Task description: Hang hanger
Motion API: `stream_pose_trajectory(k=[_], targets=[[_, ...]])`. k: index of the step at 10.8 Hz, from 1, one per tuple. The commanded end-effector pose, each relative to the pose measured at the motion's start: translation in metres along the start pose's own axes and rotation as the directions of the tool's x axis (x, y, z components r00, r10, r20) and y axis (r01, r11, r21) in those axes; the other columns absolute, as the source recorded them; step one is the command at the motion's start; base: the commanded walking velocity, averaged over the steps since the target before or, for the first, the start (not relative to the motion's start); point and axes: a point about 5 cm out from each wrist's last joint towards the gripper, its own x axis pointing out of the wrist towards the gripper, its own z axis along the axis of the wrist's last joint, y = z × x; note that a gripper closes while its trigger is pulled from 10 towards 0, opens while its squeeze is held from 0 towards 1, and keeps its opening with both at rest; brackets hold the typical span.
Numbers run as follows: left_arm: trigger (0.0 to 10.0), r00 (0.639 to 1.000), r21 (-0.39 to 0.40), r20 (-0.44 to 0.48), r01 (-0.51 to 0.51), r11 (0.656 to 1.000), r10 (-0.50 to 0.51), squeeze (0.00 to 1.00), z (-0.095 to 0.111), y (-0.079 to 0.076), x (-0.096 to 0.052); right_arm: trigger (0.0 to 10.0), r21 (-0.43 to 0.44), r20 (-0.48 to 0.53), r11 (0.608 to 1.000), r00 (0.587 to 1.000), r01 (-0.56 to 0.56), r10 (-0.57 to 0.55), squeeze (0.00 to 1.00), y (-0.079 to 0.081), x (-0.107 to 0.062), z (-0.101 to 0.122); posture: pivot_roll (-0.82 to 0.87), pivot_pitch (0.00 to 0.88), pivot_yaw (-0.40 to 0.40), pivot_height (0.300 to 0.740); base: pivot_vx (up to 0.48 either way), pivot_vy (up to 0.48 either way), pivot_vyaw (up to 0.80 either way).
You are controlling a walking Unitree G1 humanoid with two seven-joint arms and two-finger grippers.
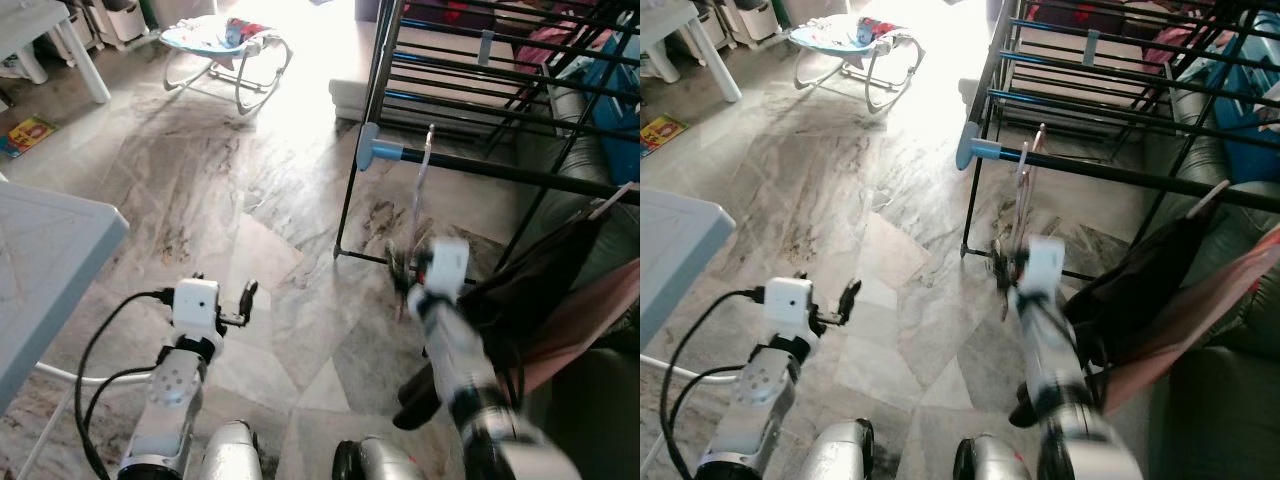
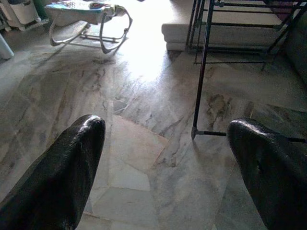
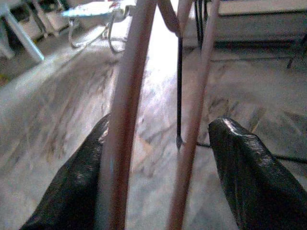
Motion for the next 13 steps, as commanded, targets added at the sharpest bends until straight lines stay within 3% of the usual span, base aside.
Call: stream_pose_trajectory(k=[1,5,7,9,10,13], targets=[[10.0,1.0,0.008,-0.019,-0.004,1.0,0.004,0.0,-0.003,0.0,0.0,10.0,-0.03,0.002,0.999,1.0,0.021,-0.021,1.0,-0.011,-0.013,-0.008,0.12,0.112,-0.038,0.74,0.0,0.0,0.0],[10.0,0.999,-0.011,-0.051,0.018,1.0,-0.018,0.0,-0.011,-0.003,-0.002,10.0,-0.14,0.018,0.989,0.999,0.053,-0.051,1.0,-0.031,-0.051,-0.022,0.1,0.119,-0.037,0.74,0.0,0.0,0.0],[10.0,0.993,-0.006,-0.092,0.07,0.998,-0.07,0.0,-0.022,-0.005,-0.004,10.0,-0.181,-0.042,0.979,0.994,0.09,-0.099,1.0,-0.044,-0.071,-0.04,0.07,0.125,-0.031,0.74,0.0,0.0,0.0],[10.0,0.99,0.001,-0.094,0.107,0.994,-0.107,0.0,-0.021,-0.012,0.004,10.0,-0.188,-0.031,0.972,0.989,0.138,-0.146,1.0,-0.047,-0.08,-0.042,0.0,0.126,0.001,0.74,0.0,0.0,0.0],[10.0,0.981,0.002,-0.082,0.174,0.985,-0.174,0.0,-0.017,-0.022,0.012,10.0,-0.19,0.004,0.961,0.979,0.199,-0.202,1.0,-0.053,-0.09,-0.039,-0.06,0.134,0.035,0.74,0.0,0.0,0.0],[10.0,0.965,0.015,-0.077,0.254,0.967,-0.252,0.0,-0.009,-0.032,0.034,10.0,-0.185,0.07,0.923,0.942,0.337,-0.329,1.0,-0.061,-0.111,-0.032,-0.2,0.154,0.097,0.74,0.0,0.0,0.0]])
